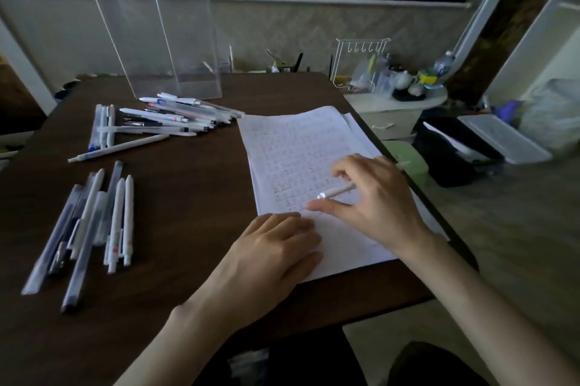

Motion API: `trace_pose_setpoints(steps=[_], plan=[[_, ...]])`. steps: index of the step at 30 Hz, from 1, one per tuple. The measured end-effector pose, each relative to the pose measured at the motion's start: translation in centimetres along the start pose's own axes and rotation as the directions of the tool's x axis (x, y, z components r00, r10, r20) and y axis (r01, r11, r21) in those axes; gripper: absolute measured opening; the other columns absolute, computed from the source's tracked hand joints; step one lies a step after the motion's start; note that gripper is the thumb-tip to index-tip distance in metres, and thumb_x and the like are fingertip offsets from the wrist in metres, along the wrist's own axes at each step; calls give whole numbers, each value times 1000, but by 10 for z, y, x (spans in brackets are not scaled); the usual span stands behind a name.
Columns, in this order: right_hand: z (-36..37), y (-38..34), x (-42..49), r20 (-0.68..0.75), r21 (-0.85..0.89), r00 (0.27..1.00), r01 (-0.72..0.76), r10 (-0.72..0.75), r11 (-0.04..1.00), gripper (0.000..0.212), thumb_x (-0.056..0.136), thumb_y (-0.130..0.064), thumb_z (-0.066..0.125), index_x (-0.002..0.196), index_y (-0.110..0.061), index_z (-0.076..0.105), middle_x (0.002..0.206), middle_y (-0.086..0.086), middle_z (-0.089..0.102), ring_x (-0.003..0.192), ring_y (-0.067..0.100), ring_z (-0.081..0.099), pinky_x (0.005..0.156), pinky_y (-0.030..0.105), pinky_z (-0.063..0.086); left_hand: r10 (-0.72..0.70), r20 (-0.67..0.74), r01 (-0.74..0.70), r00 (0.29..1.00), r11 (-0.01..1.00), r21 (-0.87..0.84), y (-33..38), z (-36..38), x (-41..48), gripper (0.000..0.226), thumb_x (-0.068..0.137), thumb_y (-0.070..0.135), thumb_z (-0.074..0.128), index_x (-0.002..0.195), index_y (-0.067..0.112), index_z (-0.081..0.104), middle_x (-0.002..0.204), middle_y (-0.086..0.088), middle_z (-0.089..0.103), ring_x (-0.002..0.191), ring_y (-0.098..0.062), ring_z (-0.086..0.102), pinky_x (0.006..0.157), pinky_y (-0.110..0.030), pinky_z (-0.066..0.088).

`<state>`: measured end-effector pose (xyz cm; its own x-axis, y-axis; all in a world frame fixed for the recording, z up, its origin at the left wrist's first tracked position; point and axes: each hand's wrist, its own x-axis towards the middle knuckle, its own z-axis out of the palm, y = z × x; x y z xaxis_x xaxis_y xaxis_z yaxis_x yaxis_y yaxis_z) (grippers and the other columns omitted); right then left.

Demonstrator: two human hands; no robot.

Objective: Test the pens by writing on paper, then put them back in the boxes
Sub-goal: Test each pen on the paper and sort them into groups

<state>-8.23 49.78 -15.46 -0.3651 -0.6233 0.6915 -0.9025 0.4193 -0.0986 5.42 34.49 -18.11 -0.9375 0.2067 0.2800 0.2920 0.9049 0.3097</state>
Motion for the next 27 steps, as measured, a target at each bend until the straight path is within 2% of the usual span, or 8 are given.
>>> trace_pose_setpoints(steps=[3, 6, 8, 10, 13, 17, 22, 27], plan=[[-9, 8, -5, -117, 139, 989, -76, 92, 987, 51, 80, -43, 65, 102, 3, 62, 89, 9, 58, 67, 4, 43, 62, 15, 41, 16, 15, -16, 1000, 1000, 4, 1, 3, -3, 39, 94, 41, 39, 119, 21, 62, 126, 4, 56, 118, -13, 50, 99, -29, 34], [-17, 9, -8, -156, 438, 935, -224, 319, 870, 28, 94, -25, 47, 105, -2, 60, 98, 8, 63, 67, 9, 56, 64, 14, 43, 58, 61, -59, 996, 998, 22, 4, 3, -5, 40, 96, 34, 36, 129, 21, 54, 140, 3, 47, 129, -14, 42, 108, -29, 26], [-17, 6, -9, -85, 592, 878, -336, 471, 732, 33, 92, -32, 33, 99, -10, 58, 95, 2, 63, 80, 8, 60, 72, 16, 44, 98, 102, -100, 990, 995, 17, 4, 5, -5, 43, 96, 29, 35, 136, 21, 48, 146, 5, 40, 134, -14, 36, 111, -33, 28], [-11, 2, -10, 65, 619, 819, -481, 570, 620, 49, 89, -45, 27, 89, -10, 61, 76, 1, 66, 70, 5, 59, 66, 12, 41, 115, 128, -118, 985, 993, 10, 4, 6, -6, 45, 94, 25, 35, 138, 21, 46, 146, 5, 40, 135, -14, 36, 109, -35, 33], [-3, -2, -12, 323, 663, 724, -633, 609, 401, 58, 90, -59, 41, 88, -8, 69, 64, 5, 71, 59, 12, 66, 60, 19, 50, 114, 144, -114, 983, 993, -10, 3, 5, -6, 46, 94, 25, 35, 138, 21, 45, 145, 5, 41, 135, -13, 35, 108, -31, 31], [2, 2, -15, 374, 621, 742, -646, 556, 444, 22, 79, -28, 70, 76, -8, 63, 62, 3, 61, 58, 8, 54, 56, 20, 44, 107, 136, -106, 985, 994, -15, 4, 5, -6, 46, 93, 26, 34, 138, 21, 46, 145, 6, 41, 135, -12, 35, 107, -29, 29], [3, 2, -17, 359, 542, 713, -685, 602, 488, 29, 83, 0, 61, 66, -2, 38, 51, 10, 39, 43, 8, 36, 43, 14, 33, 107, 132, -102, 986, 994, -37, 4, 5, -7, 47, 93, 27, 33, 138, 21, 46, 145, 6, 42, 135, -11, 35, 106, -31, 31], [1, 0, -18, 336, 523, 718, -681, 609, 514, 32, 79, 8, 55, 62, 0, 29, 52, 14, 30, 41, 10, 30, 42, 18, 34, 105, 124, -100, 987, 994, -49, 4, 5, -7, 46, 95, 29, 30, 138, 21, 46, 144, 6, 42, 134, -11, 35, 107, -29, 28]])
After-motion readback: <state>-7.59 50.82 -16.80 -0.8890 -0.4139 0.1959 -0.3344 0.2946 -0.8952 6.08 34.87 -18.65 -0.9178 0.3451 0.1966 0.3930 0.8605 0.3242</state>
